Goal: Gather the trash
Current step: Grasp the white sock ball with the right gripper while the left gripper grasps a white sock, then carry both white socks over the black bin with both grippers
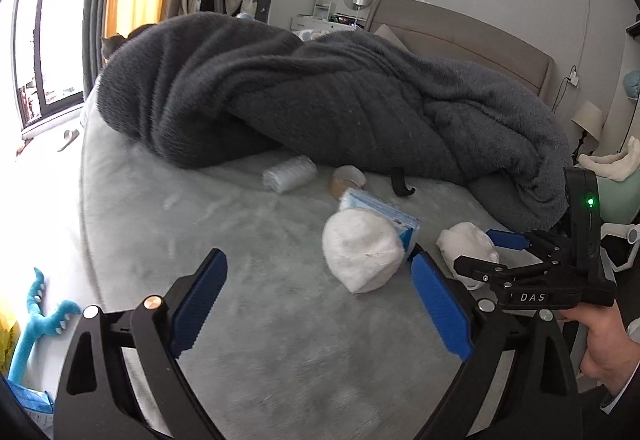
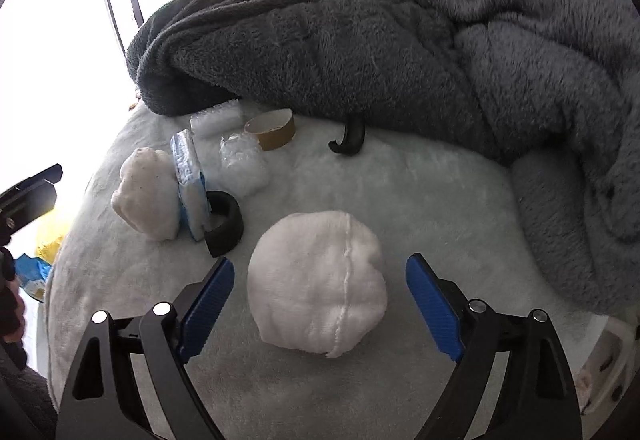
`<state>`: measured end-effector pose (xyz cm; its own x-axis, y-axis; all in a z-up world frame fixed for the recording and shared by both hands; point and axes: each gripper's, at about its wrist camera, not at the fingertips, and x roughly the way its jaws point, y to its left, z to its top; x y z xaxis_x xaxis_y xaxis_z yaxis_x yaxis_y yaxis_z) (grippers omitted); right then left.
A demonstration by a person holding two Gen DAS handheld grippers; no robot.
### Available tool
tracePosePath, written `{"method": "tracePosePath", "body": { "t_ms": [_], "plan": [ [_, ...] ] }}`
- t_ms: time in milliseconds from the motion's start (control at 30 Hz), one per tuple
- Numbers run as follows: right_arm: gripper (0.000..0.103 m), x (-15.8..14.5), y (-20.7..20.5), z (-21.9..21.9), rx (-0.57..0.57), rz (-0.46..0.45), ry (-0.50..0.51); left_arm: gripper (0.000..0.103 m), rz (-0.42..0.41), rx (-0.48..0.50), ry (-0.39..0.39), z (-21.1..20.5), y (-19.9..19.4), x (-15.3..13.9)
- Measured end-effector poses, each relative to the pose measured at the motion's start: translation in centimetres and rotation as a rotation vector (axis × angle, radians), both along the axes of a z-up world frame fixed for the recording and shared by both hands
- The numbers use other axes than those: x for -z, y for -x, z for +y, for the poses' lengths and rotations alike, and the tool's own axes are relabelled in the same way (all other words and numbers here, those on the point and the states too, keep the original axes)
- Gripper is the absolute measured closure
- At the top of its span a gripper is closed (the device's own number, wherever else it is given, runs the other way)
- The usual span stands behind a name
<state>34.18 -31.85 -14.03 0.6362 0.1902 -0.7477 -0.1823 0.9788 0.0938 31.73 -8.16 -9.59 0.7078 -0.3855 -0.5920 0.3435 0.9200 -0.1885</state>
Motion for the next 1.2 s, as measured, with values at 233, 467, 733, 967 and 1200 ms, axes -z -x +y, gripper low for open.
{"method": "tracePosePath", "body": {
  "t_ms": [233,467,733,967,1200],
  "plan": [
    [0.03,0.8,-0.3,0.1,-0.035,0.03,0.012,0.011,0.022,0.027,-0.005,-2.3,-0.9,1.3],
    [0.045,0.6,-0.1,0.4,-0.069,0.024,0.007,0.014,0.051,0.021,0.006,-3.5,-1.8,2.4],
    [0.047,-0.4,0.5,0.2,-0.056,0.008,-0.028,0.023,0.08,-0.007,-0.01,-4.0,-2.6,3.3],
    [0.047,-1.2,0.9,0.0,-0.035,-0.005,-0.047,0.035,0.111,-0.013,0.004,-4.3,-3.2,3.6],
    [0.047,-2.7,1.5,0.3,-0.041,-0.015,-0.03,0.056,0.127,0.023,0.041,-4.7,-3.3,3.6]
  ]
}}
